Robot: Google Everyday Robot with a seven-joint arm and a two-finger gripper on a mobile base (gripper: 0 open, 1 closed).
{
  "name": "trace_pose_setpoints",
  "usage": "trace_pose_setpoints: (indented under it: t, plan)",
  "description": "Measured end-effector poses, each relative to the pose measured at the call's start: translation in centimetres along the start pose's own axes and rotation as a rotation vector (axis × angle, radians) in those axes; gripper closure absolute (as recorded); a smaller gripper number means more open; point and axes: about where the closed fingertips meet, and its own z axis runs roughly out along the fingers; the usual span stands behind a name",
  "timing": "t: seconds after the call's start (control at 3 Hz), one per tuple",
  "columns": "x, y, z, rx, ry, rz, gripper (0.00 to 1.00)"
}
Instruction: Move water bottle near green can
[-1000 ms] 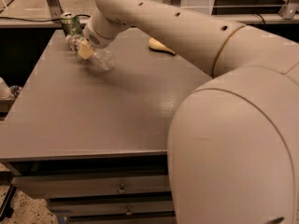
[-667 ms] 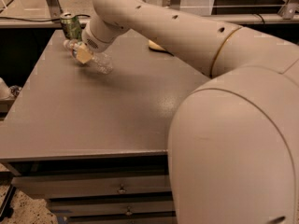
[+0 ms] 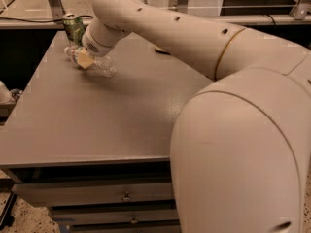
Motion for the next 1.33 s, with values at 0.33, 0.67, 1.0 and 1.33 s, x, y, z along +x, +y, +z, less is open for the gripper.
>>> trace_pose_setpoints:
  t: [0.33,0.67,1.0,1.33]
  plan:
    - [-0.1,-0.2,0.1,0.006,0.003,-0.004,0.37]
    - [-0.3,-0.5,0.0,0.014,0.004,-0.010,0.13]
    - [-0.5,-1.0,-0.1,0.022,0.007,-0.021,0.00]
    - [-0.7,-1.2,-0.4,0.029,0.007,-0.029,0.00]
